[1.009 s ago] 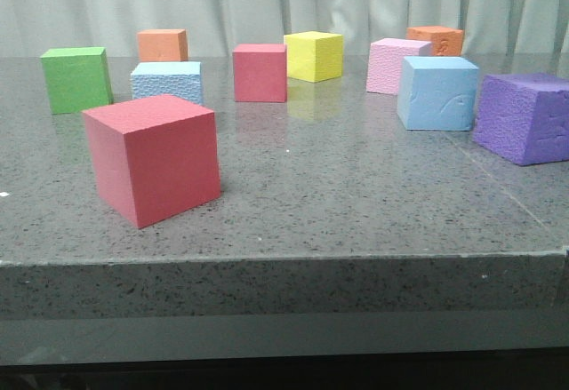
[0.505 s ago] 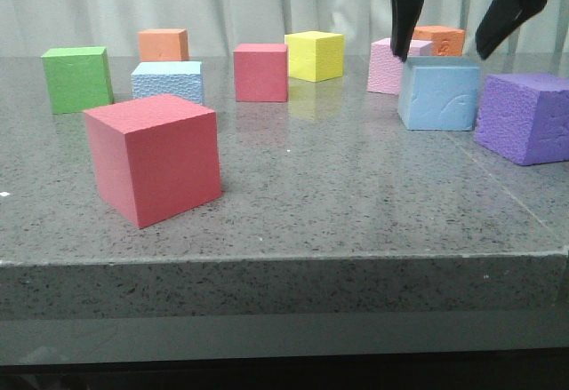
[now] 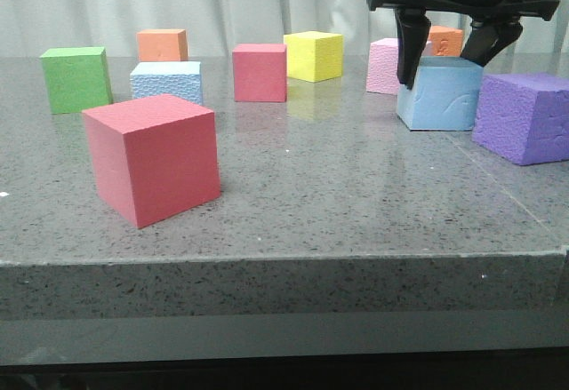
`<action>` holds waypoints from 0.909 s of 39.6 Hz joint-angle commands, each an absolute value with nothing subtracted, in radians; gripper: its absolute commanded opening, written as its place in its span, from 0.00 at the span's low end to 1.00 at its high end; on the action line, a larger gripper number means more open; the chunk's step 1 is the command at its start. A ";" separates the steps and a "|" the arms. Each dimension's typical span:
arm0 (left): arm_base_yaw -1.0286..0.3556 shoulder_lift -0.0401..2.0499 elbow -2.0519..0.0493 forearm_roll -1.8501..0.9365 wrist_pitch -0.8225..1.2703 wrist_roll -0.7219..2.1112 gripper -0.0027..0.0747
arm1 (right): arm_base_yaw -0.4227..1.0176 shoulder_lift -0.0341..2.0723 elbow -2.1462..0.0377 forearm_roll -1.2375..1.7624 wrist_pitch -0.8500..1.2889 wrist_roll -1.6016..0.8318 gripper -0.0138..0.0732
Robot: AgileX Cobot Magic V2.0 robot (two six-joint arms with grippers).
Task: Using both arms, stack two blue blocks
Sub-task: 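Lower the right gripper onto the light-blue cube beside the purple cube, then grasp the light-blue cube and carry it toward the table centre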
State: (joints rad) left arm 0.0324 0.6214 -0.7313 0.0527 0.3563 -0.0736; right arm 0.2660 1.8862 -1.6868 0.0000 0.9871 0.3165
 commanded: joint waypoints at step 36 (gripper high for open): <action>0.034 0.629 -0.768 0.056 0.269 -0.072 0.75 | 0.562 1.913 -1.846 0.037 1.009 0.394 0.50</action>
State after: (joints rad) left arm 0.0324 0.6214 -0.7313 0.0527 0.3563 -0.0736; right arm 0.5615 1.9648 -1.8133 0.0444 1.0407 0.3894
